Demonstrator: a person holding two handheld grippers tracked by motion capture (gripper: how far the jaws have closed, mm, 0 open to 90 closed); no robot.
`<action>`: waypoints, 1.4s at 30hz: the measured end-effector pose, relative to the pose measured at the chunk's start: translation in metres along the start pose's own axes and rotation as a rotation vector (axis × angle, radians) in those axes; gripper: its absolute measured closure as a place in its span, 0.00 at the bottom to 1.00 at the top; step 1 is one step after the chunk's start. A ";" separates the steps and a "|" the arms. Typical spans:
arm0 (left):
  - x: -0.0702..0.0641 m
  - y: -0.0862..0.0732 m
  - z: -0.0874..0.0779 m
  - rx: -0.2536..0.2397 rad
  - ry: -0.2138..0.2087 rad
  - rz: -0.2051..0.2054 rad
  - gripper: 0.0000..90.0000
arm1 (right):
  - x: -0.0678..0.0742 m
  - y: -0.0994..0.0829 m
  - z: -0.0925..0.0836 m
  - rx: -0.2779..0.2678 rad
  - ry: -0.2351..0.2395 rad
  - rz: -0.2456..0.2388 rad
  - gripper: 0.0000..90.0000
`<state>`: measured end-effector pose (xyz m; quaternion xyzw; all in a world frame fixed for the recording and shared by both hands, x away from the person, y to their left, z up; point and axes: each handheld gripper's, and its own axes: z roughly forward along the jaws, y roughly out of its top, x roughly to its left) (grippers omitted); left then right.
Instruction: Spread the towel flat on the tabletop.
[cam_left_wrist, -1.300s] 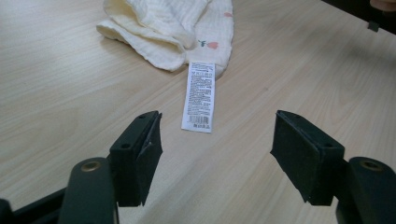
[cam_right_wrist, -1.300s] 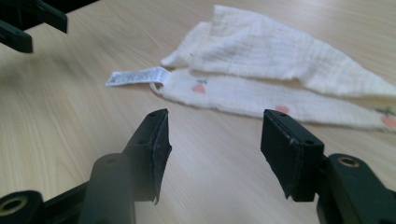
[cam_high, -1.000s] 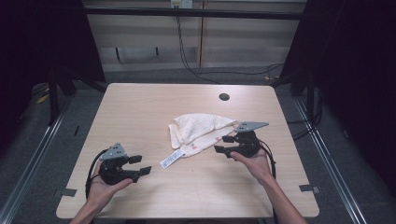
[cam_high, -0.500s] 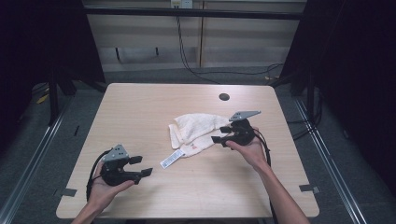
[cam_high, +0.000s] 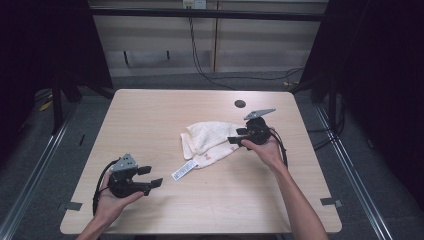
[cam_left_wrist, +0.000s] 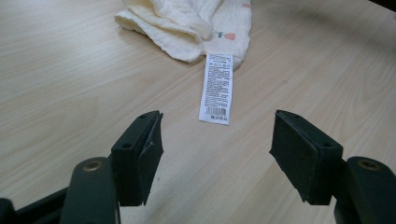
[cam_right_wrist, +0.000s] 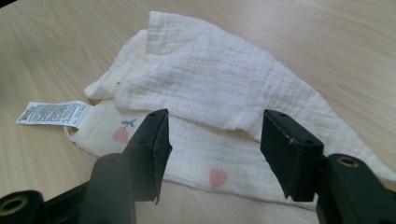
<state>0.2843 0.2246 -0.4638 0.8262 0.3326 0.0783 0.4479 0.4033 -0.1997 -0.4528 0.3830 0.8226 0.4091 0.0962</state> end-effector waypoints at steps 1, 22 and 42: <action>0.000 0.000 0.000 0.000 0.000 0.000 0.37 | 0.000 0.000 0.000 0.000 0.000 0.000 0.48; 0.002 -0.002 -0.002 -0.004 -0.002 -0.001 0.36 | -0.009 -0.016 0.058 0.097 -0.075 -0.026 0.49; 0.001 -0.002 -0.001 0.005 0.002 0.005 0.36 | 0.000 -0.026 0.051 0.079 -0.036 -0.040 0.97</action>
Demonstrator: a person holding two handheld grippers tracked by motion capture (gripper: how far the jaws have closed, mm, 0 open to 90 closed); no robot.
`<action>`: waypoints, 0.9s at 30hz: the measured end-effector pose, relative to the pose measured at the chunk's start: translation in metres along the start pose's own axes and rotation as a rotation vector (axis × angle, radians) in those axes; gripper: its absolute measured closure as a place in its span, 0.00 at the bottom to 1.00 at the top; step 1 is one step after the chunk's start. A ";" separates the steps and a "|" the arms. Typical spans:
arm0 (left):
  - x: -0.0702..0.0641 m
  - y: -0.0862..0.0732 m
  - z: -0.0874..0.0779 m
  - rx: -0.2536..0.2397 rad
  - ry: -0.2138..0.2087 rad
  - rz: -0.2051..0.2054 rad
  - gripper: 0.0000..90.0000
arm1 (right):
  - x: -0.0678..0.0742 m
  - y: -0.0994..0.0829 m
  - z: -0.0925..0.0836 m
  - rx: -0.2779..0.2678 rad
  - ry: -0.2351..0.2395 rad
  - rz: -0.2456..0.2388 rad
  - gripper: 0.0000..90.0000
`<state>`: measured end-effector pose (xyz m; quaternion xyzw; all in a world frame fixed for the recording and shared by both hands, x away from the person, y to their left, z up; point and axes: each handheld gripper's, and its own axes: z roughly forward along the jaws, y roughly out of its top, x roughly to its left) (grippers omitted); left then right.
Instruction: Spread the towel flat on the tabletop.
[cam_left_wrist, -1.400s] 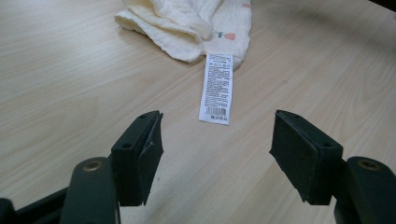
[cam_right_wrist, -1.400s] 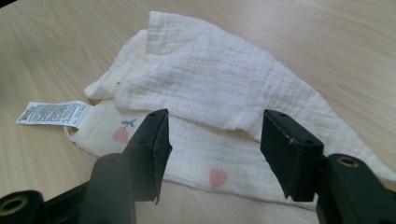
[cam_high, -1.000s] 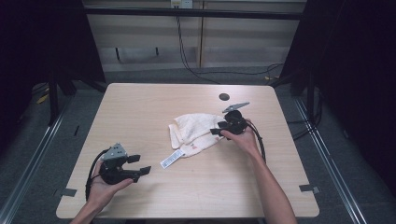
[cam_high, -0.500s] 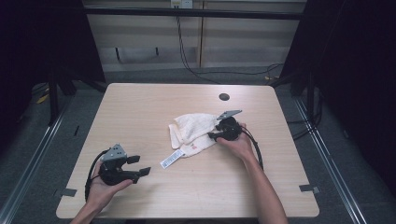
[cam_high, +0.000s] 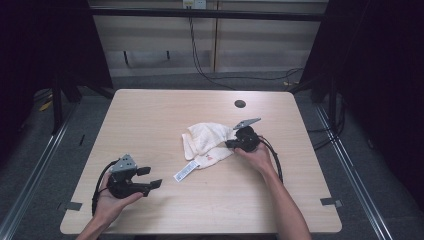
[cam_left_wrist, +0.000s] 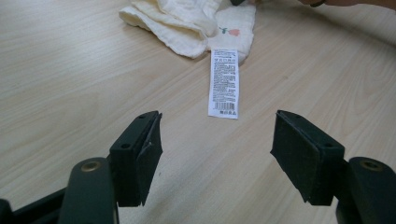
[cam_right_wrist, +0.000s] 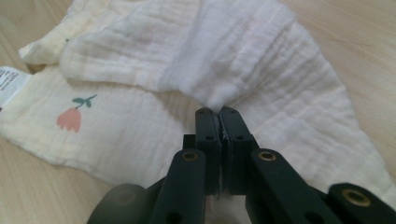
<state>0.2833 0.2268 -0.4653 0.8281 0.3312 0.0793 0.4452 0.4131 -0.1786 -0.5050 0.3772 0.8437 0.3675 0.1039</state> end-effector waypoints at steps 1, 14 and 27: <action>0.000 0.000 0.000 -0.002 0.002 0.000 0.36 | 0.001 0.000 0.000 0.002 0.000 -0.002 0.97; -0.002 0.000 0.003 0.007 -0.005 0.021 0.46 | 0.024 -0.014 -0.010 -0.016 -0.008 -0.051 0.98; -0.001 0.000 0.005 0.013 -0.010 0.012 0.40 | 0.045 -0.024 -0.016 -0.023 0.036 -0.061 0.98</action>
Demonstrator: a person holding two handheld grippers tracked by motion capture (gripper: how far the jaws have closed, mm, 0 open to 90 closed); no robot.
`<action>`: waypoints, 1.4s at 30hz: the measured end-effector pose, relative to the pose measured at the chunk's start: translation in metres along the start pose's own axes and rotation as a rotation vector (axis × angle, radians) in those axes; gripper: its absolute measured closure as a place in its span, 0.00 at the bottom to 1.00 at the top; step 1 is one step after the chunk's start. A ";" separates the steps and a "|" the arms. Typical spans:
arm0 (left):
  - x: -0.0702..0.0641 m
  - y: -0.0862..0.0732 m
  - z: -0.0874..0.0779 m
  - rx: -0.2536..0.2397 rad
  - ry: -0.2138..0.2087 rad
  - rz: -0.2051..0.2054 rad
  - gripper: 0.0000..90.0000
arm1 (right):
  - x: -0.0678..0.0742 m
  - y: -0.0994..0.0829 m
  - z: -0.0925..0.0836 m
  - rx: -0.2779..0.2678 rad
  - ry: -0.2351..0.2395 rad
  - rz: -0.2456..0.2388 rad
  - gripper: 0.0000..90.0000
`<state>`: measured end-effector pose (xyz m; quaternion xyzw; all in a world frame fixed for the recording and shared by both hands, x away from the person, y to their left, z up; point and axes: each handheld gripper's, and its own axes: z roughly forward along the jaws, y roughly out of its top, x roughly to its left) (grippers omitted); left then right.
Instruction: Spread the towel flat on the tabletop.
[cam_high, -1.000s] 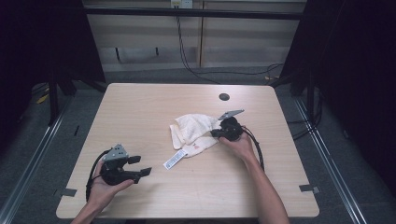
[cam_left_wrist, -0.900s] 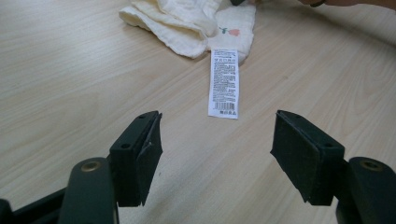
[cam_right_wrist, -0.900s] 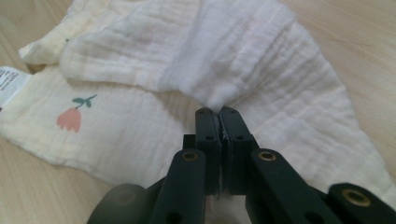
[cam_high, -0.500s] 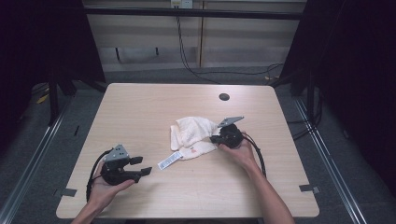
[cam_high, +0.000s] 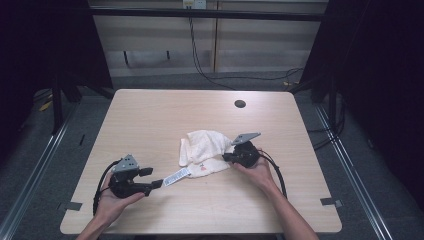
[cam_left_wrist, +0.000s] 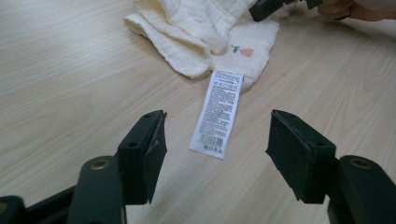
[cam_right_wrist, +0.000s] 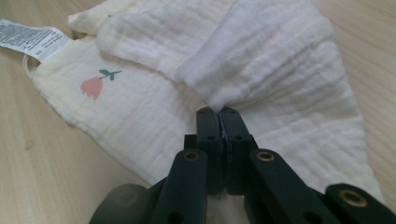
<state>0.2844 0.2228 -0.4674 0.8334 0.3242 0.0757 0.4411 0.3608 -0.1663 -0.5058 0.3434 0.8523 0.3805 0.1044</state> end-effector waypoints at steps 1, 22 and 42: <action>0.000 0.000 0.000 0.002 0.002 0.004 0.39 | 0.004 -0.001 -0.001 0.001 0.008 -0.006 0.98; -0.006 0.001 0.008 0.039 -0.008 0.023 0.42 | 0.054 -0.013 -0.015 0.043 0.093 -0.053 0.98; -0.012 0.001 0.012 0.055 -0.078 0.072 0.59 | 0.086 -0.024 -0.025 0.067 0.154 -0.055 0.90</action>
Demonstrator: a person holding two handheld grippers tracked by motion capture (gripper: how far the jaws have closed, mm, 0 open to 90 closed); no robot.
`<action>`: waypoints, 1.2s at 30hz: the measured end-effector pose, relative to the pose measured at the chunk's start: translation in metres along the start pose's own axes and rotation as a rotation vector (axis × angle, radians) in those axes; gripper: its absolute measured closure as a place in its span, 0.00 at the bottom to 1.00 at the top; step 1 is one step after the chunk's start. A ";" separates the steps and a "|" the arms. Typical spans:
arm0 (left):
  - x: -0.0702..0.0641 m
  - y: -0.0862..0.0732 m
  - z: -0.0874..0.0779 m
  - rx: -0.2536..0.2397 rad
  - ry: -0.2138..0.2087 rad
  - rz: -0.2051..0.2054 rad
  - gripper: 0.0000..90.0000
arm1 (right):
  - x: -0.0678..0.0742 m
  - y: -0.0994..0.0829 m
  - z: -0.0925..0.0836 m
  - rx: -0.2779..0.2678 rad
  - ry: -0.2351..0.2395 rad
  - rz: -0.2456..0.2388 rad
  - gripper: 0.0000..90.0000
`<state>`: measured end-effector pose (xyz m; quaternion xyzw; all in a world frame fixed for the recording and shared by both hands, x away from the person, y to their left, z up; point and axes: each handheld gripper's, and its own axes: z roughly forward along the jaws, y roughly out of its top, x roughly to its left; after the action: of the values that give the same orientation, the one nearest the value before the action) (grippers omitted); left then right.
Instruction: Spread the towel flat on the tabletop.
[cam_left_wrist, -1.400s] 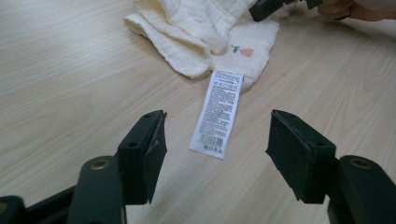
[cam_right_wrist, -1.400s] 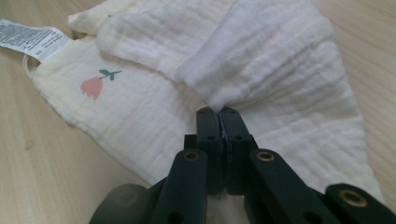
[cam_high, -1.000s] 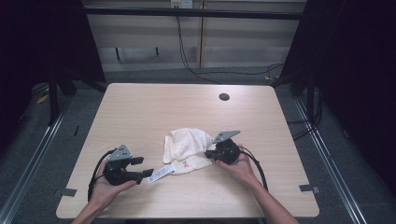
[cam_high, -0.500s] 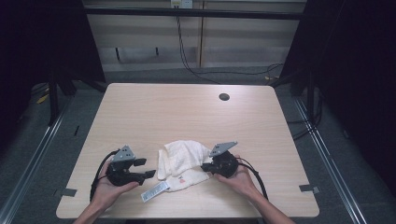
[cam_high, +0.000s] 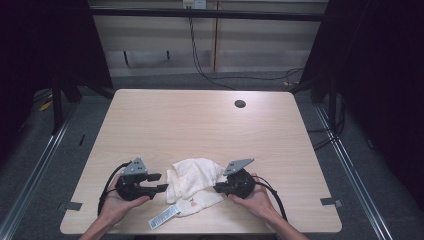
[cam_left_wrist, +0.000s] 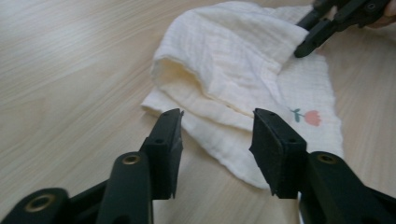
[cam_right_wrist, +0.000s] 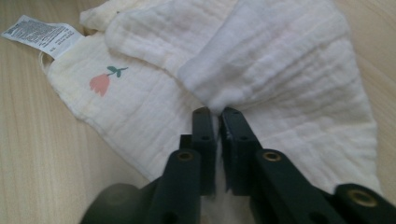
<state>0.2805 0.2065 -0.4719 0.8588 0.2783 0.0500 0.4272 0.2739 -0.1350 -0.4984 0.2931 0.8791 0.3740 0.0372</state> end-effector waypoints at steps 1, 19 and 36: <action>-0.001 0.001 0.001 0.009 -0.005 0.005 0.60 | 0.000 0.000 0.000 -0.007 -0.015 0.012 0.78; -0.027 0.035 0.040 0.078 -0.145 0.136 0.82 | -0.022 -0.016 -0.073 -0.149 -0.153 0.117 0.62; -0.032 0.019 0.052 0.126 -0.122 0.201 0.84 | -0.049 -0.053 -0.074 -0.084 -0.240 0.170 0.68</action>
<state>0.2787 0.1442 -0.4850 0.9089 0.1670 0.0226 0.3814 0.2674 -0.2379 -0.4885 0.4074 0.8238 0.3745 0.1226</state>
